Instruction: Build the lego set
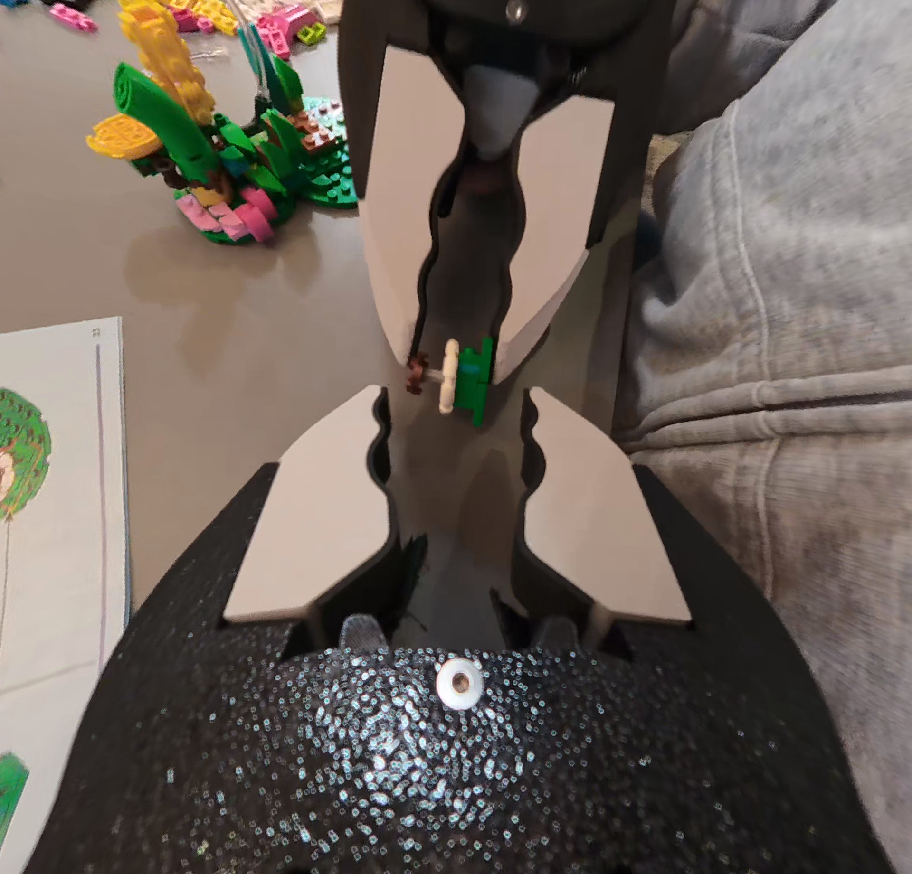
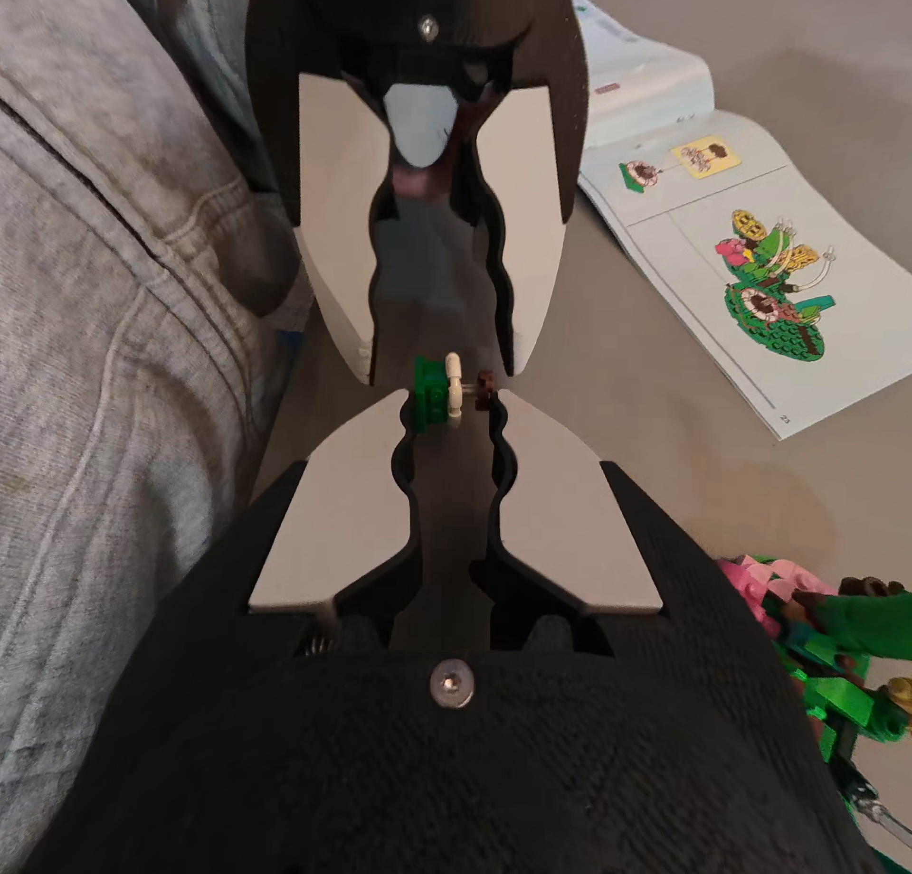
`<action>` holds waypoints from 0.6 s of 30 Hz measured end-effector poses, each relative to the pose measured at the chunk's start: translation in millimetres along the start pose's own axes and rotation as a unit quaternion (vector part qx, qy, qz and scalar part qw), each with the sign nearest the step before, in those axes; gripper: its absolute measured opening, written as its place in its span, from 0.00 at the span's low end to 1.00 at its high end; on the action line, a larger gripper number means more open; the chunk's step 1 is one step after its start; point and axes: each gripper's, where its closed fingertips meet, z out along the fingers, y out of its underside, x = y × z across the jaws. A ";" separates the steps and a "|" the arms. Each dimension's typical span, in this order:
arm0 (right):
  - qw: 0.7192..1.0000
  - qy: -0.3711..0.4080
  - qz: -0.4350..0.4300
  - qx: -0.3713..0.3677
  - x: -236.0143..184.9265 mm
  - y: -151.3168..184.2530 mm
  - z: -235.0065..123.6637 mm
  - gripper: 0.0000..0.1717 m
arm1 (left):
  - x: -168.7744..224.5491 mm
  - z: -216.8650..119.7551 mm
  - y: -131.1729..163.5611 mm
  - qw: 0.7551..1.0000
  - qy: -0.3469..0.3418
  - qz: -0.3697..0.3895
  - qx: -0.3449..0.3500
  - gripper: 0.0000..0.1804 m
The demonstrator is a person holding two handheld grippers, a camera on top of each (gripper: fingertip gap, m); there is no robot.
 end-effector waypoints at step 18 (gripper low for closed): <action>0.998 -0.019 -0.027 -0.052 -2.7 20.9 -5.2 0.16 | 1.5 20.6 -2.6 1.000 0.002 0.025 -0.002 0.22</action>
